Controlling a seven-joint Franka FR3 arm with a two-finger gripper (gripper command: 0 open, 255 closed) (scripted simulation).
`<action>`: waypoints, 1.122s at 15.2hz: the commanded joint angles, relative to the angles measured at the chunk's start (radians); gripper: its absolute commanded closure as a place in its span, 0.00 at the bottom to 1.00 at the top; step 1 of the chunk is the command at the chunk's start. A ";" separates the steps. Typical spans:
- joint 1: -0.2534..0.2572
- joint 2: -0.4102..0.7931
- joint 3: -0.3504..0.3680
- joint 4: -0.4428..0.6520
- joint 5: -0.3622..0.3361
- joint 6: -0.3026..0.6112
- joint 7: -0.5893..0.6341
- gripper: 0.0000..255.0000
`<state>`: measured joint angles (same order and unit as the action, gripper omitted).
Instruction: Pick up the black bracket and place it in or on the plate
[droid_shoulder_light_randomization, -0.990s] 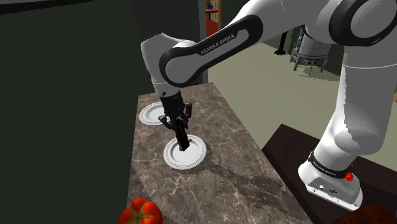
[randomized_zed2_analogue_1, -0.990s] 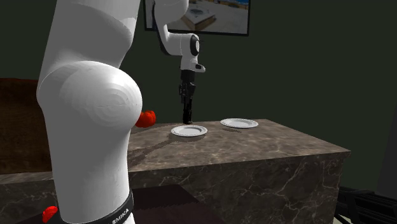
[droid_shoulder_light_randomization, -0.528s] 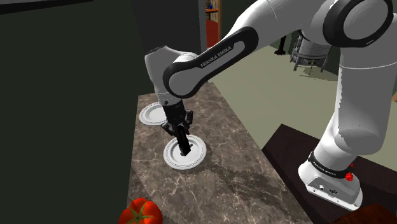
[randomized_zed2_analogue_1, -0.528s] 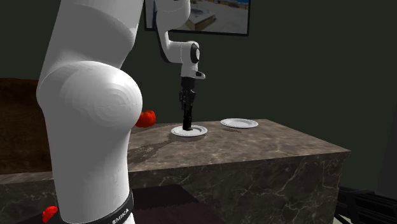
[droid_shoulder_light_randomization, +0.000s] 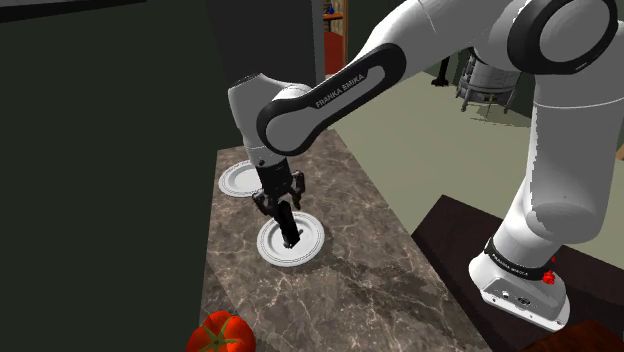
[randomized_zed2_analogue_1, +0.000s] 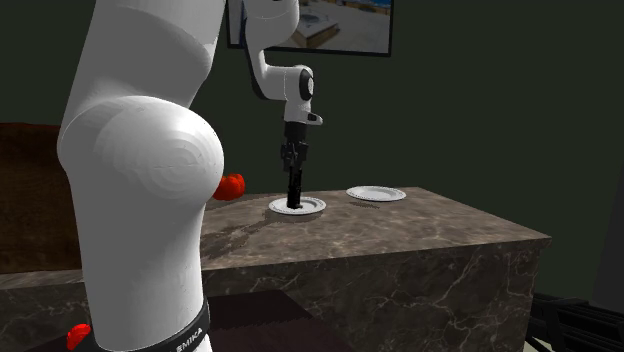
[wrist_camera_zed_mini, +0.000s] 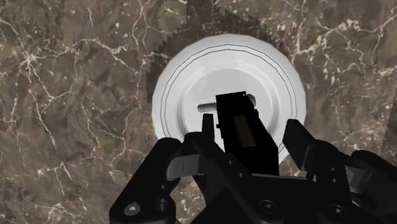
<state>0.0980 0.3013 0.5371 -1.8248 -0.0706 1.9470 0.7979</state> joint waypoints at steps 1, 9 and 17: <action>0.000 0.000 0.000 0.000 0.000 0.000 0.000 0.00; -0.002 -0.019 0.004 0.106 0.012 -0.122 -0.008 0.00; -0.002 -0.019 0.004 0.106 0.012 -0.122 -0.008 0.00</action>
